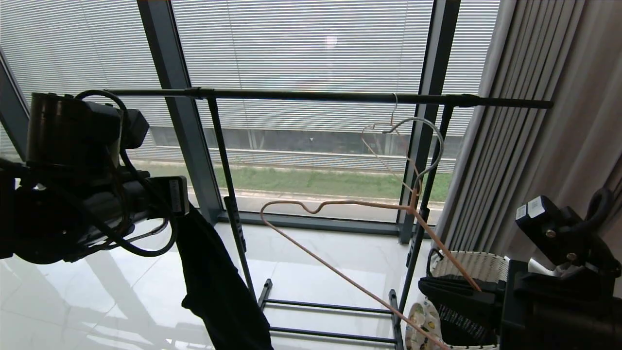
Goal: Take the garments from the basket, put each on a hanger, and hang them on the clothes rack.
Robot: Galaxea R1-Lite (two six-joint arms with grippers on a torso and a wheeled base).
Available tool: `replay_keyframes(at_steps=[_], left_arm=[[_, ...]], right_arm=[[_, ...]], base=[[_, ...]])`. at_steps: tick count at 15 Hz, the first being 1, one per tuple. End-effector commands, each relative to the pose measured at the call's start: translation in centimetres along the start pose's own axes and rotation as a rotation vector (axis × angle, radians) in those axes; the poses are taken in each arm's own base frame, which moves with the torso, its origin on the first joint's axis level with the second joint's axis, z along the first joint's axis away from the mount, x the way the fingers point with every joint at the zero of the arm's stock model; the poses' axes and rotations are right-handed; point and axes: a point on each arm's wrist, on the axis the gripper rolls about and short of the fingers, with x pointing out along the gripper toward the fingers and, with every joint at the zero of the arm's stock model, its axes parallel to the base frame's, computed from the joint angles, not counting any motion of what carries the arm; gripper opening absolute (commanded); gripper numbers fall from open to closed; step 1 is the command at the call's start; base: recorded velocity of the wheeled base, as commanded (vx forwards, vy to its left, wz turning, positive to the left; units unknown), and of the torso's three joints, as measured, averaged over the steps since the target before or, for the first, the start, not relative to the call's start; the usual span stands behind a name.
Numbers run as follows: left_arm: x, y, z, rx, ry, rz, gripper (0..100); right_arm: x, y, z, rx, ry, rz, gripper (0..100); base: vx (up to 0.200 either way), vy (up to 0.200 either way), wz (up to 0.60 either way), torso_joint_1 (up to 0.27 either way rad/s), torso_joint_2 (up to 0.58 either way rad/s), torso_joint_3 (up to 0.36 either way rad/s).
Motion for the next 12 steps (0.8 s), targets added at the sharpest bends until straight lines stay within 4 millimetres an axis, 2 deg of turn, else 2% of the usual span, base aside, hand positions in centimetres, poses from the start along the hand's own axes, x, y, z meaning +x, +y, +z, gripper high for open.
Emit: replay_keyframes(at_steps=[1, 4, 9, 12], left_arm=[[1.2, -1.4, 0.3, 0.007, 0.023, -0.065, 0], [1.0, -1.7, 0.8, 0.003, 0.024, -0.177, 0], [0.3, -1.5, 1.1, -0.004, 0.005, -0.199, 0], [0.0, -1.7, 0.9, 0.0, 0.005, -0.21, 0]], right_arm=[[1.7, 0.6, -0.7, -0.008, 0.054, 0.034, 0], [2.2, 1.0, -0.3, -0.012, 0.056, 0.076, 0], [5.2, 0.1, -0.6, -0.005, 0.034, 0.05, 0], [6.0, 0.3, 0.1, -0.006, 0.015, 0.055, 0]], base=[[0.0, 0.0, 0.0, 0.0, 0.0, 0.0], [0.0, 0.0, 0.0, 0.0, 0.0, 0.0], [0.0, 0.0, 0.0, 0.0, 0.0, 0.0], [0.0, 0.0, 0.0, 0.0, 0.0, 0.0]])
